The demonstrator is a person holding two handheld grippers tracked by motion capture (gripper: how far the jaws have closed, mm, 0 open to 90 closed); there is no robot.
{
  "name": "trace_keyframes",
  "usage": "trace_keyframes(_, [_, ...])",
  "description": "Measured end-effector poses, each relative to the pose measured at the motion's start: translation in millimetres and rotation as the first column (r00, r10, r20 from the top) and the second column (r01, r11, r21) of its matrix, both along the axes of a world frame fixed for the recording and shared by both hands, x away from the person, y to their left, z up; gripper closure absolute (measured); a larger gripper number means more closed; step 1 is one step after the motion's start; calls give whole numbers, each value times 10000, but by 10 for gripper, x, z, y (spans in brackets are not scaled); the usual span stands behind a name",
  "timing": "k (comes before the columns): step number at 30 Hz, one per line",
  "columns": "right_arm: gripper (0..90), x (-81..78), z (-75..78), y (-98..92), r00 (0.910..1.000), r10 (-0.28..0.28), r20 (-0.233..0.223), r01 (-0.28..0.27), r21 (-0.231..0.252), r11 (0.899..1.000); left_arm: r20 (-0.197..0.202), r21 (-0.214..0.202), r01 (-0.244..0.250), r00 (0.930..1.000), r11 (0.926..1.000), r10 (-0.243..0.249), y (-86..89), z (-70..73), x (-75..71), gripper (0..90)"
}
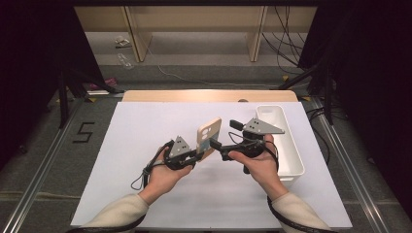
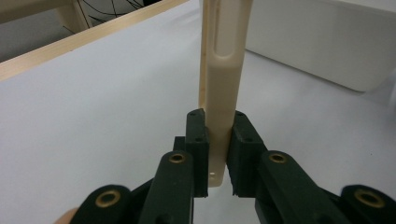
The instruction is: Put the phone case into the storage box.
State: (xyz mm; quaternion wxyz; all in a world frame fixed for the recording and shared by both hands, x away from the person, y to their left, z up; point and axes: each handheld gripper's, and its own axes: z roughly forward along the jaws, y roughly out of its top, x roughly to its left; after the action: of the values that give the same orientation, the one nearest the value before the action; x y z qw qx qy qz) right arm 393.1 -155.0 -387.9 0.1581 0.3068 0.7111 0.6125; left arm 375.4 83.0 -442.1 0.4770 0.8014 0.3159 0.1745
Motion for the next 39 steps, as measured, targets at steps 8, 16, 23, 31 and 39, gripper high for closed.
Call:
trace_keyframes(8, [2, -3, -3, 28, 10000, -82, -48, 82, -27, 10000, 30, 22, 150, 9999, 9999, -150, -60, -3, -21, 796])
trace_keyframes(16, [2, -6, -11, 58, 9997, -230, -51, 230, -15, 9997, 4, 44, 184, 9998, 9998, -184, -117, -14, -33, 796])
trace_keyframes(23, [2, -8, -28, 82, 9992, -381, -132, 380, -14, 9993, -14, 62, 239, 9997, 9997, -239, -151, -16, -43, 796])
trace_keyframes(31, [2, -8, -52, 112, 9989, -421, -186, 420, -84, 9991, -14, 107, 311, 9995, 9995, -311, -177, -21, -52, 796])
trace_keyframes(39, [2, -4, -63, 120, 9984, -532, -186, 531, -68, 9986, -10, 91, 376, 9993, 9993, -375, -205, -30, -65, 796])
